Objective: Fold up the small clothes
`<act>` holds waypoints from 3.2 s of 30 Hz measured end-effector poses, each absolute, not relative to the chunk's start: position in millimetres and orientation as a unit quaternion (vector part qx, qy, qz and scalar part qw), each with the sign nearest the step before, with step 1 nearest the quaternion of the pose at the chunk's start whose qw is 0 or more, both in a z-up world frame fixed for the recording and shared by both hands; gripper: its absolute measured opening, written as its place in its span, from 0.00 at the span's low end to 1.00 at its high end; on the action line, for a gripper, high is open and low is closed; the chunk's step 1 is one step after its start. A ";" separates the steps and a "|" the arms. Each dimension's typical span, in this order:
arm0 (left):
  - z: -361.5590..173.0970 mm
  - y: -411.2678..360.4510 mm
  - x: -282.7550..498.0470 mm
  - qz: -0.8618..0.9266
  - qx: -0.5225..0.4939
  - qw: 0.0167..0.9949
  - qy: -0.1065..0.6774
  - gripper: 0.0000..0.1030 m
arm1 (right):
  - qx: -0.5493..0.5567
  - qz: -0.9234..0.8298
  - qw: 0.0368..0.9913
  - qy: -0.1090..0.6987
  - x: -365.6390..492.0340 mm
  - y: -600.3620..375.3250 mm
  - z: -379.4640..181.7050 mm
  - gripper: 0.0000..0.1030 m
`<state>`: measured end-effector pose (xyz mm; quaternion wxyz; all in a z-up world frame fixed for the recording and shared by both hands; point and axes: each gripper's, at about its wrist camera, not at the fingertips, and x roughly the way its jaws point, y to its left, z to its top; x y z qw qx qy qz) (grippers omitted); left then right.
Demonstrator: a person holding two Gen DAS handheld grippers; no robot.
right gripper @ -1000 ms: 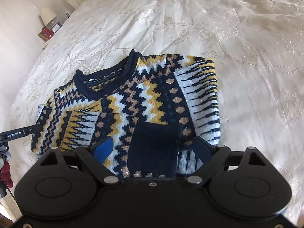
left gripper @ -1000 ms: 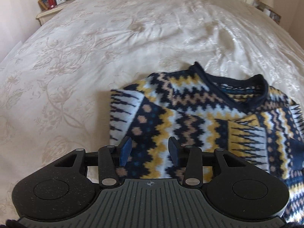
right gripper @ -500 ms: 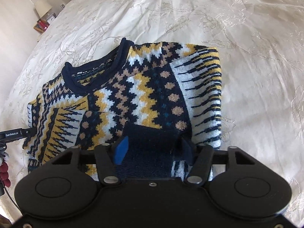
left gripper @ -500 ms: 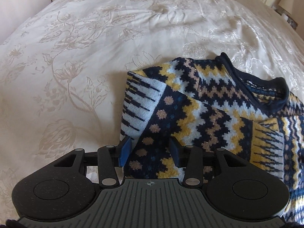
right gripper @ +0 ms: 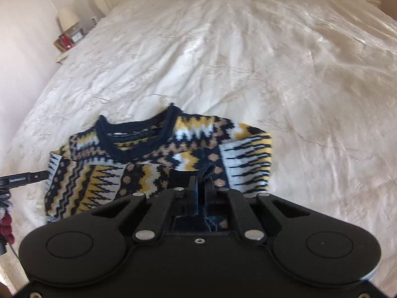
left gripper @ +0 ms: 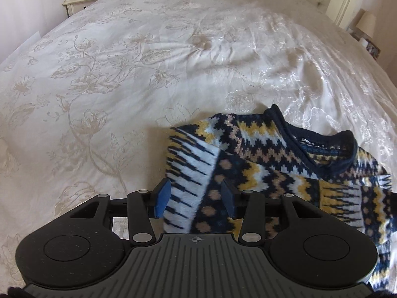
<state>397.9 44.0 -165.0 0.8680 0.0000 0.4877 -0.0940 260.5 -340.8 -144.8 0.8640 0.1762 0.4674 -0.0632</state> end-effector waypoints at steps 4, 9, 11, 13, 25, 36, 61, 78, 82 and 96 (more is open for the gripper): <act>-180.8 41.5 410.0 -0.080 0.014 0.860 0.505 0.42 | 0.192 -0.086 0.842 0.496 268.9 -357.2 -174.6 0.14; -204.2 49.2 418.1 -0.066 0.029 0.843 0.534 0.47 | 0.168 -0.100 0.833 0.518 269.7 -350.3 -194.6 0.21; -206.8 55.4 417.8 -0.067 0.023 0.844 0.532 0.54 | 0.156 -0.110 0.830 0.525 267.0 -349.9 -201.1 0.26; -206.6 58.0 416.5 -0.069 0.022 0.845 0.529 0.56 | 0.151 -0.114 0.831 0.523 263.9 -350.8 -202.6 0.27; -178.6 74.0 366.7 -0.091 -0.022 0.847 0.523 0.56 | 0.151 -0.128 0.844 0.499 235.4 -352.2 -175.7 0.68; -168.6 72.8 274.0 -0.110 -0.006 0.832 0.544 0.67 | 0.171 -0.079 0.830 0.524 165.7 -326.7 -177.6 0.84; -193.6 64.3 163.5 -0.083 -0.004 0.822 0.564 0.75 | 0.108 0.039 0.809 0.576 69.1 -278.2 -211.6 0.98; -215.9 50.9 176.4 -0.089 0.011 0.813 0.576 0.99 | 0.070 0.047 0.816 0.572 66.3 -270.7 -230.5 1.00; -219.0 49.6 176.8 -0.088 0.010 0.821 0.564 1.00 | 0.071 0.039 0.811 0.579 68.3 -270.2 -230.9 1.00; -190.6 80.7 133.2 -0.156 0.041 0.834 0.528 0.77 | 0.137 -0.004 0.820 0.556 14.4 -232.7 -204.1 0.82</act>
